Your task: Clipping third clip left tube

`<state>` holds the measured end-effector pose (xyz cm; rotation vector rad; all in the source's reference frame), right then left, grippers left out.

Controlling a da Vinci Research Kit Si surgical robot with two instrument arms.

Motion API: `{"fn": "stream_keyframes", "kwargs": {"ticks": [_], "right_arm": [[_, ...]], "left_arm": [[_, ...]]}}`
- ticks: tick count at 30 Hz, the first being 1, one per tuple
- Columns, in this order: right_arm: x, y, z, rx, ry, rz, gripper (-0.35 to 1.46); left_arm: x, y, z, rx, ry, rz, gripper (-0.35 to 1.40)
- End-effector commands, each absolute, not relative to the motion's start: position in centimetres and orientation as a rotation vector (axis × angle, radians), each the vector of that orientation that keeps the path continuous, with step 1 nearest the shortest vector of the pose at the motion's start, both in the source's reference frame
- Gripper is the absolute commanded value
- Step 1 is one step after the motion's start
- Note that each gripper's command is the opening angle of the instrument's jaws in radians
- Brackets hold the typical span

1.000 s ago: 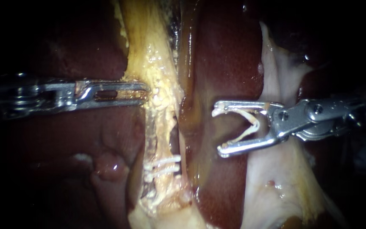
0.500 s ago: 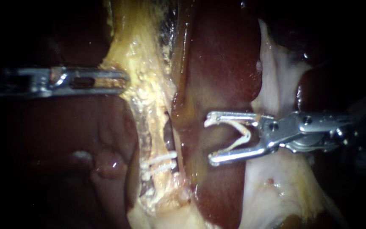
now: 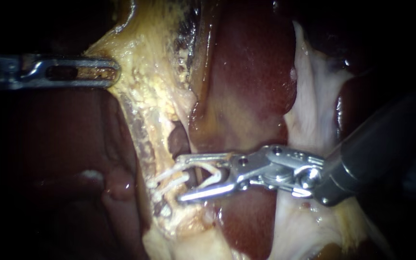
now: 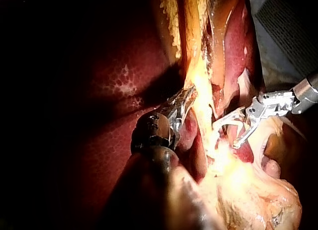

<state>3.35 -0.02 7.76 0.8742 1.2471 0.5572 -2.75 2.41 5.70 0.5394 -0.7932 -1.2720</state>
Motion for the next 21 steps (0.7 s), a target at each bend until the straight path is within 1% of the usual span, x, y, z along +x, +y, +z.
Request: {"fn": "stream_keyframes", "kwargs": {"ticks": [1, 8, 16, 19, 21], "right_arm": [[3.36, 0.01, 7.81, 0.872, 1.244, 0.556, 0.56], [3.38, 0.12, 7.91, 0.874, 1.244, 0.558, 0.55], [3.55, 0.16, 7.96, 0.877, 1.239, 0.562, 0.56], [3.59, 0.16, 7.95, 0.912, 1.244, 0.575, 0.58], [3.60, 0.16, 7.92, 0.955, 1.266, 0.584, 0.58]], "left_arm": [[-2.75, 2.40, 5.69, 0.539, -0.793, -1.272, -0.35], [-2.76, 2.38, 5.66, 0.534, -0.793, -1.269, -0.35], [-2.76, 2.38, 5.66, 0.534, -0.793, -1.269, -0.35], [-2.76, 2.38, 5.66, 0.534, -0.793, -1.269, -0.35], [-2.76, 2.38, 5.66, 0.534, -0.793, -1.269, -0.35]]}}
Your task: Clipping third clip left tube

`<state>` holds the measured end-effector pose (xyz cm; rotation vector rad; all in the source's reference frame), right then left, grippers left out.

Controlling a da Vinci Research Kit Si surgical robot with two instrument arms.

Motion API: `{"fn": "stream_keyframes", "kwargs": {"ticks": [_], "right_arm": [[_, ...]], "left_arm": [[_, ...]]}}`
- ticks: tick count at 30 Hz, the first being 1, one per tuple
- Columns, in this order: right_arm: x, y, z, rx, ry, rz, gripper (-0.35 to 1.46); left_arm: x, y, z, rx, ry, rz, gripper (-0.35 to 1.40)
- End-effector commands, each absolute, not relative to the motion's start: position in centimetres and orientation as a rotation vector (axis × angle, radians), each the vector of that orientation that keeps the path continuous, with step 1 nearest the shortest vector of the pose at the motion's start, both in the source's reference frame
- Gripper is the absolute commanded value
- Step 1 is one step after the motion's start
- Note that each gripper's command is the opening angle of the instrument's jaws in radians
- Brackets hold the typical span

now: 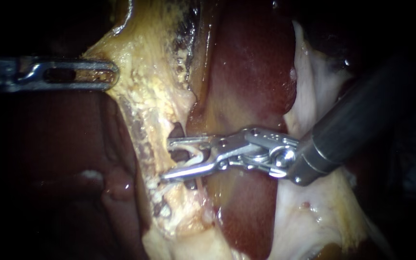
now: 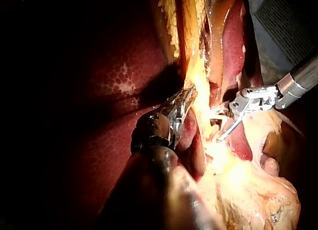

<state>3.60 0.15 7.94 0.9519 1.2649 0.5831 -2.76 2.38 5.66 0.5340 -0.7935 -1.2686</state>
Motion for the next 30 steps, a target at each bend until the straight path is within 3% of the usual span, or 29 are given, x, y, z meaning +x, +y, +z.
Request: {"fn": "stream_keyframes", "kwargs": {"ticks": [1, 9, 17, 30], "right_arm": [[3.60, 0.16, 7.91, 0.971, 1.270, 0.586, 0.58], [3.62, 0.13, 7.71, 1.102, 1.320, 0.584, 0.57], [3.57, 0.15, 7.48, 1.215, 1.313, 0.590, 0.56], [3.86, 0.09, 7.54, 1.327, 1.312, 0.625, 0.56]], "left_arm": [[-2.75, 2.38, 5.66, 0.534, -0.793, -1.269, -0.35], [-2.75, 2.38, 5.66, 0.534, -0.793, -1.269, -0.35], [-2.74, 2.38, 5.66, 0.534, -0.793, -1.269, -0.35], [-2.77, 2.39, 5.67, 0.533, -0.793, -1.270, -0.35]]}}
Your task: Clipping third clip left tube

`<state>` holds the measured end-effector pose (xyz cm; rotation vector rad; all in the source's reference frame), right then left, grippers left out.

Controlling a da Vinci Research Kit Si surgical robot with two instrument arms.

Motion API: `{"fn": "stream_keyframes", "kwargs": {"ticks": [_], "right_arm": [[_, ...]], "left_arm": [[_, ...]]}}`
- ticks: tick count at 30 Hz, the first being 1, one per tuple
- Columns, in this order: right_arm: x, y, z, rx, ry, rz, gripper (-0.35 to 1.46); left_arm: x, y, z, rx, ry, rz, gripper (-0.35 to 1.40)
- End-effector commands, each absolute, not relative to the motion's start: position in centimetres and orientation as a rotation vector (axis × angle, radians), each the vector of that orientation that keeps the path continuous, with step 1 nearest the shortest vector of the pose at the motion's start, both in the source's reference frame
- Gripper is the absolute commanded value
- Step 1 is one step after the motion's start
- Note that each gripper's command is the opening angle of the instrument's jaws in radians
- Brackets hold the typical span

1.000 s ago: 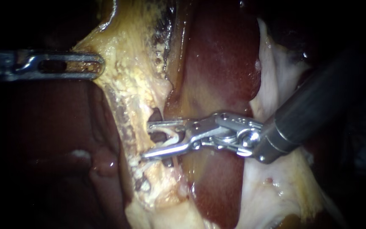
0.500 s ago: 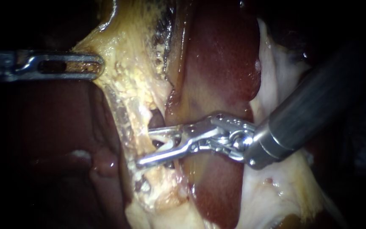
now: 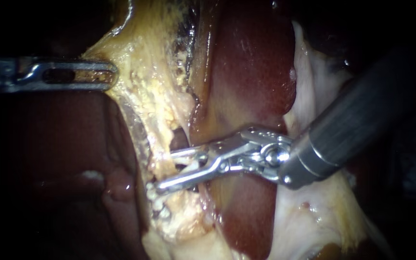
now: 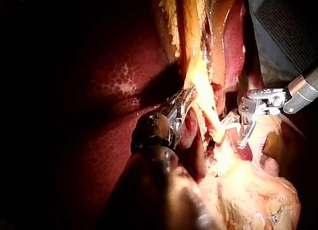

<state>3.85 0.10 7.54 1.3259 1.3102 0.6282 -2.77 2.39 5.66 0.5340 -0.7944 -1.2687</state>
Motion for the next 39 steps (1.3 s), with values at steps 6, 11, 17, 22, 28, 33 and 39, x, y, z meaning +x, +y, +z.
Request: {"fn": "stream_keyframes", "kwargs": {"ticks": [6, 11, 17, 22, 28, 33, 39], "right_arm": [[4.11, 0.04, 7.55, 1.391, 1.331, 0.634, 0.56], [4.20, 0.05, 7.53, 1.408, 1.334, 0.685, 0.56], [4.28, 0.10, 7.55, 1.406, 1.316, 0.785, 0.56], [4.24, 0.23, 7.55, 1.395, 1.315, 0.812, 0.56], [4.15, 0.48, 7.57, 1.361, 1.317, 0.885, 0.56], [4.12, 0.61, 7.56, 1.337, 1.321, 0.937, 0.56], [4.15, 0.62, 7.55, 1.330, 1.324, 0.955, 0.56]], "left_arm": [[-2.79, 2.39, 5.67, 0.532, -0.793, -1.271, -0.35], [-2.81, 2.39, 5.67, 0.531, -0.793, -1.272, -0.35], [-2.83, 2.38, 5.67, 0.530, -0.793, -1.274, -0.35], [-2.82, 2.38, 5.66, 0.530, -0.792, -1.274, -0.35], [-2.83, 2.38, 5.66, 0.530, -0.793, -1.274, -0.35], [-2.83, 2.38, 5.66, 0.530, -0.792, -1.274, -0.35], [-2.84, 2.38, 5.66, 0.529, -0.792, -1.274, -0.35]]}}
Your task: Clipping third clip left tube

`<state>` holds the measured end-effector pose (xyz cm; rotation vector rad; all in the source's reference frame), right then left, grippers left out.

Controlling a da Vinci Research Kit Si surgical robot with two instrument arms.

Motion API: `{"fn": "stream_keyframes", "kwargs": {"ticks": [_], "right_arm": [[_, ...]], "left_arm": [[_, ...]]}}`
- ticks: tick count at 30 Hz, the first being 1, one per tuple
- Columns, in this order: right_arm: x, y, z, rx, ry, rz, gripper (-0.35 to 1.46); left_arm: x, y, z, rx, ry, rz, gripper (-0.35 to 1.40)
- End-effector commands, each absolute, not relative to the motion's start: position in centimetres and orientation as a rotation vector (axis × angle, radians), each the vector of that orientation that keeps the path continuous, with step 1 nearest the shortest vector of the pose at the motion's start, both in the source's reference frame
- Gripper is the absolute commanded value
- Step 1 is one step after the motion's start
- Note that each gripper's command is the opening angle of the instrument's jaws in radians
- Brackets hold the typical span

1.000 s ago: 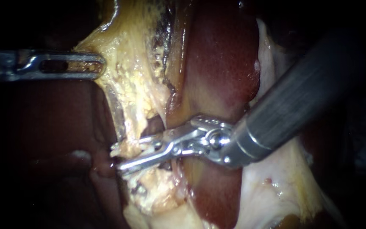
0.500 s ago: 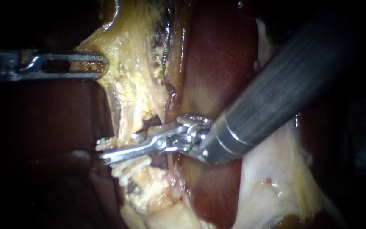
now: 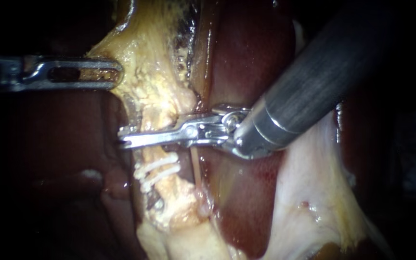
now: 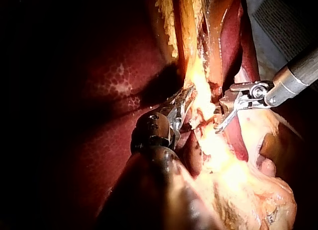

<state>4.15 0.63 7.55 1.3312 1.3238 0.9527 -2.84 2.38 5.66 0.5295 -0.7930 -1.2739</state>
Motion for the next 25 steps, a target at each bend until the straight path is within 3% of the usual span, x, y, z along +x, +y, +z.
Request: {"fn": "stream_keyframes", "kwargs": {"ticks": [1, 4, 6, 9, 13, 25], "right_arm": [[4.16, 0.63, 7.55, 1.329, 1.325, 0.957, 0.56], [4.16, 0.63, 7.56, 1.334, 1.321, 0.960, 0.53], [4.15, 0.63, 7.56, 1.333, 1.320, 0.960, 0.38], [4.10, 0.64, 7.58, 1.344, 1.308, 0.961, -0.32], [4.07, 0.67, 7.62, 1.364, 1.298, 0.912, -0.35], [4.06, 0.67, 7.64, 1.374, 1.285, 0.927, -0.35]], "left_arm": [[-2.84, 2.38, 5.66, 0.529, -0.792, -1.274, -0.35], [-2.84, 2.38, 5.66, 0.529, -0.792, -1.275, -0.35], [-2.84, 2.38, 5.66, 0.529, -0.792, -1.275, -0.35], [-2.84, 2.38, 5.66, 0.529, -0.792, -1.275, -0.35], [-2.84, 2.38, 5.66, 0.529, -0.792, -1.275, -0.35], [-2.84, 2.38, 5.66, 0.529, -0.792, -1.275, -0.35]]}}
